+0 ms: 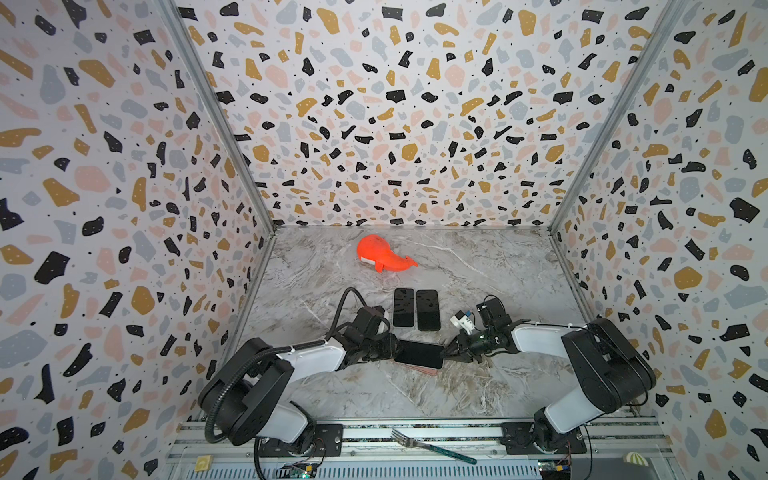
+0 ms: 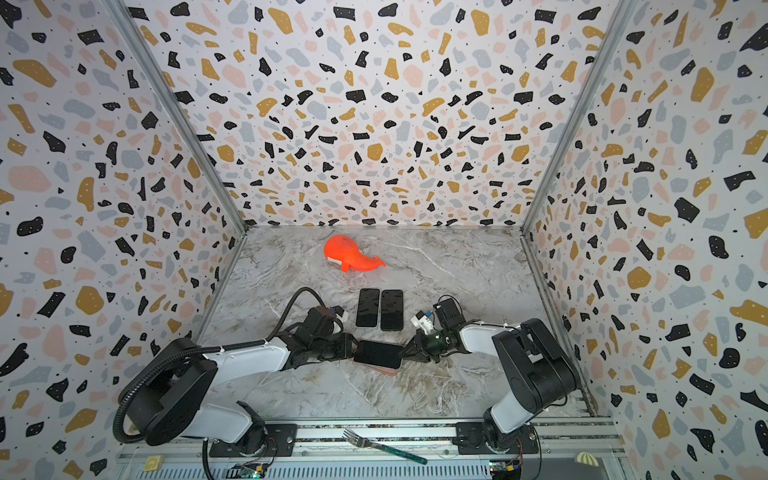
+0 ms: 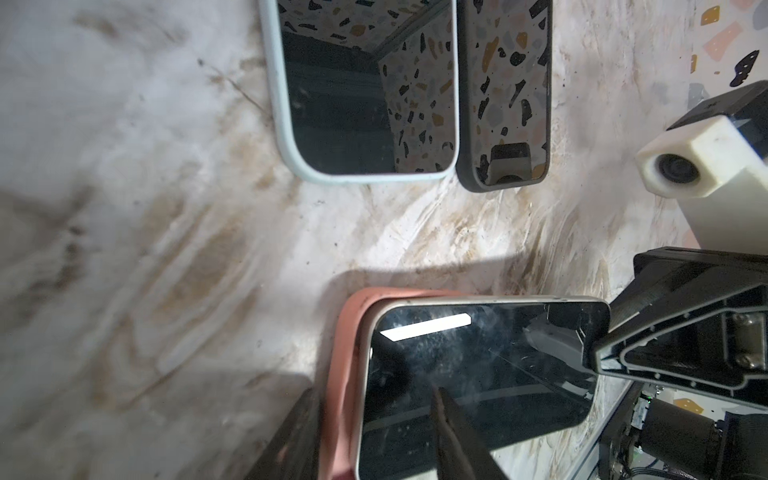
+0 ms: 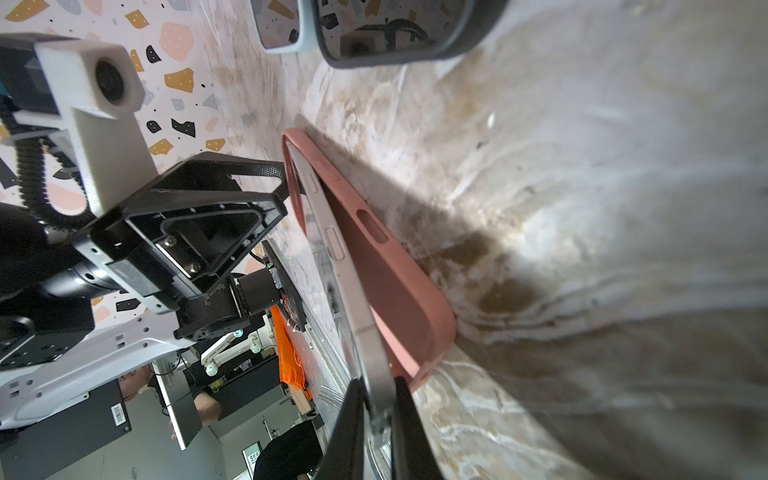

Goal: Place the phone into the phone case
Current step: 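Press the phone down into the case with the right gripper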

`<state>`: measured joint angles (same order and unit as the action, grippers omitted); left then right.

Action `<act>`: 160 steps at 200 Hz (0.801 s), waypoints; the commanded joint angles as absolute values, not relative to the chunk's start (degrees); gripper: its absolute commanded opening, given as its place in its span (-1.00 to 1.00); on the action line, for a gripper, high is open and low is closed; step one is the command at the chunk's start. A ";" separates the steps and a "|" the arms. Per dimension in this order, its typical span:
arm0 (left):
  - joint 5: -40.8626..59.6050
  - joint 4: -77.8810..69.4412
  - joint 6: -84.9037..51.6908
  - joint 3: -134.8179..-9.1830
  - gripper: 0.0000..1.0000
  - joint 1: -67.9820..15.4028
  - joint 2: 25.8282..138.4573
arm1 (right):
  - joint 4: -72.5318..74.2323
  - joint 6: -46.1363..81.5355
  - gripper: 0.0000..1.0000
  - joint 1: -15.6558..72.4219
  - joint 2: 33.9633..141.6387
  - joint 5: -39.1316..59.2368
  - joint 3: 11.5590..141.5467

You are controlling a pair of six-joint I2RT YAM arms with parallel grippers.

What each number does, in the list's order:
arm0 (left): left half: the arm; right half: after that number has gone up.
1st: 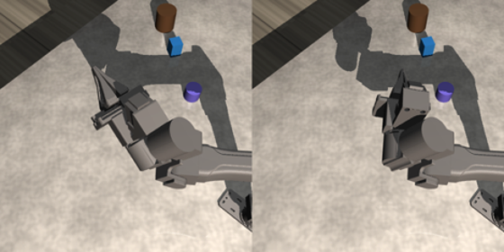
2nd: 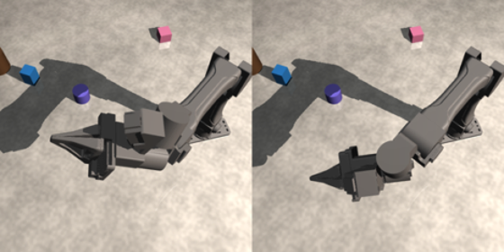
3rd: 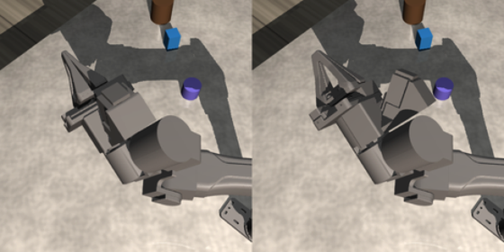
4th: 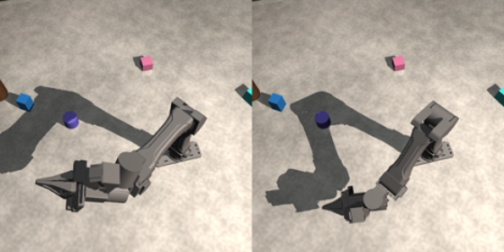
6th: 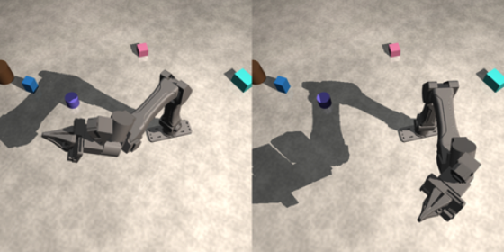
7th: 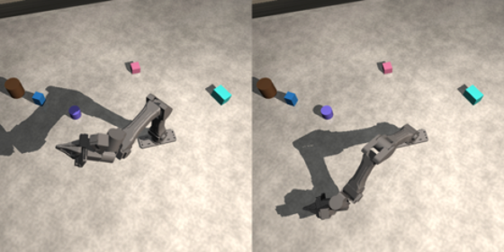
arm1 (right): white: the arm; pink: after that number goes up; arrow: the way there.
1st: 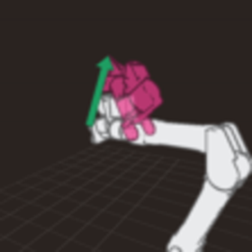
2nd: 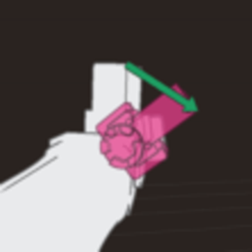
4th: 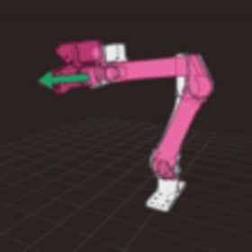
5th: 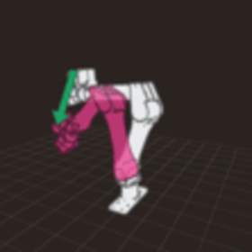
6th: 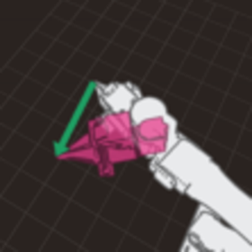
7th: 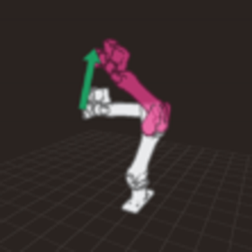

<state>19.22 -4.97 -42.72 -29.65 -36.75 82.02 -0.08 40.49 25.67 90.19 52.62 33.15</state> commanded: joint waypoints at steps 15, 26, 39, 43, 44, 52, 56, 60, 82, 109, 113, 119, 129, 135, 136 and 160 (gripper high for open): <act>22.38 -8.77 -44.86 -27.65 -0.13 -36.97 80.54 | -2.83 43.83 -0.98 26.76 90.26 44.95 31.52; 22.69 -9.54 -45.35 -27.30 -0.14 -37.08 80.46 | -2.00 44.58 -0.99 27.04 90.26 44.83 31.21; 22.98 -10.35 -45.83 -26.91 -0.18 -37.30 80.22 | -1.08 45.29 -0.99 27.50 90.22 44.57 30.95; 22.94 -10.50 -45.80 -26.90 -0.19 -37.43 80.19 | -0.81 45.53 -0.99 27.61 90.26 44.41 30.94; 22.94 -10.48 -45.84 -26.90 -0.19 -37.48 80.17 | -0.76 45.62 -0.99 27.69 90.26 44.40 30.94; 22.89 -10.62 -45.82 -26.81 -0.19 -37.76 80.08 | -0.33 45.93 -0.99 27.96 90.30 44.23 30.81; 22.79 -10.63 -45.83 -26.81 -0.20 -37.86 80.03 | -0.13 46.13 -0.99 28.11 90.41 44.21 30.76; 22.77 -10.61 -45.88 -26.81 -0.20 -38.01 80.06 | 0.05 46.36 -0.99 28.20 90.49 44.14 30.74; 22.69 -11.15 -46.32 -26.36 -0.20 -38.49 79.84 | 1.18 47.21 -0.99 28.66 90.71 43.97 30.57; 22.66 -11.86 -46.81 -25.97 -0.20 -38.93 79.82 | 2.06 48.12 -0.98 29.33 90.71 43.39 30.59; 22.70 -11.98 -46.91 -25.89 -0.20 -39.02 79.88 | 2.17 48.25 -0.97 29.43 90.69 43.27 30.59; 22.73 -12.16 -47.01 -25.84 -0.20 -39.19 79.81 | 2.23 48.33 -0.97 29.53 90.63 43.12 30.59; 22.65 -12.29 -47.16 -25.77 -0.20 -39.37 79.83 | 2.29 48.34 -0.95 29.82 90.57 42.76 30.59; 22.61 -12.50 -47.26 -25.70 -0.20 -39.53 79.73 | 2.24 48.27 -0.95 29.96 90.60 42.57 30.60; 22.60 -12.53 -47.27 -25.73 -0.20 -39.54 79.72 | 2.26 48.26 -0.95 30.01 90.61 42.55 30.64; 22.63 -13.03 -47.55 -25.66 -0.21 -39.83 79.95 | 1.55 47.84 -0.92 30.84 90.61 41.25 31.02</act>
<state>17.72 -9.56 -46.35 -26.37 -37.76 80.42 5.15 46.70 28.64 90.04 49.21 31.86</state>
